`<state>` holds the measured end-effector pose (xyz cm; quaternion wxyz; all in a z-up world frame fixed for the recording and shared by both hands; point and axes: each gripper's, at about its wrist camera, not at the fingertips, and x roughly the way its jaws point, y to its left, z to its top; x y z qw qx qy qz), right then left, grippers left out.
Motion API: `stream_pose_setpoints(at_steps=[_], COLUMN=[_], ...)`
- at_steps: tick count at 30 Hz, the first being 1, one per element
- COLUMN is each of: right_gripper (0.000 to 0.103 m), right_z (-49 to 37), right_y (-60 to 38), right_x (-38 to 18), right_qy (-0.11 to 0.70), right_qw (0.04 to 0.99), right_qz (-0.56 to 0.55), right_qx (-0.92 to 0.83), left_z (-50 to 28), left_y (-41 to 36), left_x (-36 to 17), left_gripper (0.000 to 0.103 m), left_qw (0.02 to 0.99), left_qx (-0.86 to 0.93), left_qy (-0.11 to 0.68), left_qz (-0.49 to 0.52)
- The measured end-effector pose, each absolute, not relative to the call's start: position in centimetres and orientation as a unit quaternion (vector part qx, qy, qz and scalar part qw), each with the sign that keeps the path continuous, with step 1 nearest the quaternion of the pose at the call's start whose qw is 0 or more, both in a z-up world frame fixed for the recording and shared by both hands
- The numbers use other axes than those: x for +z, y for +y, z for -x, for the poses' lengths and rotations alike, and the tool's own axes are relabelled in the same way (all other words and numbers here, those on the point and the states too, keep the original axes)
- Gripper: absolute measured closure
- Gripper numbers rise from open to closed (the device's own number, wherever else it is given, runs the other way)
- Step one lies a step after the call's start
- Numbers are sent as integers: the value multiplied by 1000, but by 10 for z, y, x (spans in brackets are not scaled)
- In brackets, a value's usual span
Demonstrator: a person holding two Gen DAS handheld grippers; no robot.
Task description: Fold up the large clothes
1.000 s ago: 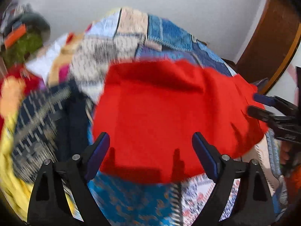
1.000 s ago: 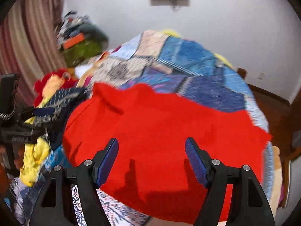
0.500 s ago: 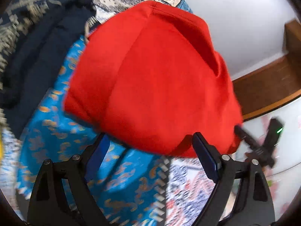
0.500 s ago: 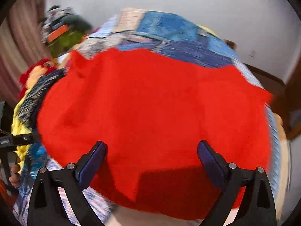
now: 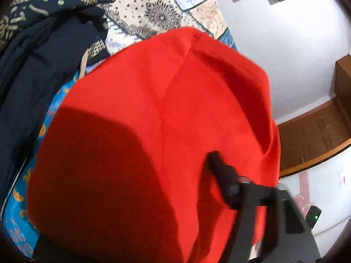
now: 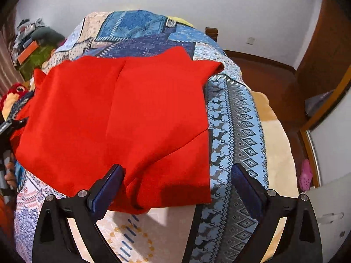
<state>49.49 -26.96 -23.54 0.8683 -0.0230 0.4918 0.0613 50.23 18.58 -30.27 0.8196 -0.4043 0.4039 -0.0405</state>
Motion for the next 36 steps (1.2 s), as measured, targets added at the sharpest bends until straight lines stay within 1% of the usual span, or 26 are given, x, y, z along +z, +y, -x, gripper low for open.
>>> stream_pose_setpoints(at_steps=[1, 2, 3, 4, 9, 12, 14, 17, 20, 22, 23, 26, 31, 33, 36], right_gripper=[6, 6, 6, 6, 5, 5, 5, 5, 5, 5, 5, 5, 5, 5, 5], right_z=[-494, -495, -495, -494, -497, -508, -516, -526, -531, -530, -530, -526, -505, -496, -481], right_y=[-265, -262, -254, -246, -191, -148, -125, -90, -69, -68, -72, -106, -217, -255, -306], right_x=[-231, -228, -223, -218, -191, -186, -191, -212, -238, -242, -240, -226, -190, -181, -171], right_qy=[488, 484, 477, 470, 425, 416, 426, 464, 500, 509, 513, 518, 476, 464, 461], right_qw=[870, 872, 875, 878, 894, 894, 886, 861, 834, 826, 821, 811, 844, 856, 869], right_qz=[27, 30, 39, 47, 74, 75, 68, 50, 21, 15, 12, -42, -127, -138, -124], right_qx=[65, 69, 77, 82, 119, 148, 171, 203, 231, 240, 248, 268, 212, 182, 126], left_z=[-503, -499, -498, -496, -482, -476, -462, -457, -466, -473, -476, -487, -499, -503, -504], left_y=[188, 191, 191, 191, 193, 189, 181, 169, 149, 129, 120, 87, 10, -22, -69], left_x=[-297, -292, -280, -269, -216, -178, -152, -126, -111, -105, -102, -96, -85, -89, -102], left_gripper=[70, 84, 91, 94, 94, 94, 94, 94, 94, 94, 94, 94, 94, 94, 94], left_qw=[824, 829, 839, 849, 881, 905, 921, 936, 943, 946, 948, 949, 951, 948, 942], left_qx=[-36, -31, -24, -14, -11, -6, -4, -4, -17, -20, -22, -49, -86, -105, -135], left_qy=[401, 399, 393, 386, 346, 318, 295, 275, 275, 281, 283, 288, 291, 296, 306], left_qz=[399, 390, 375, 360, 322, 281, 254, 219, 186, 160, 147, 121, 61, 45, 26])
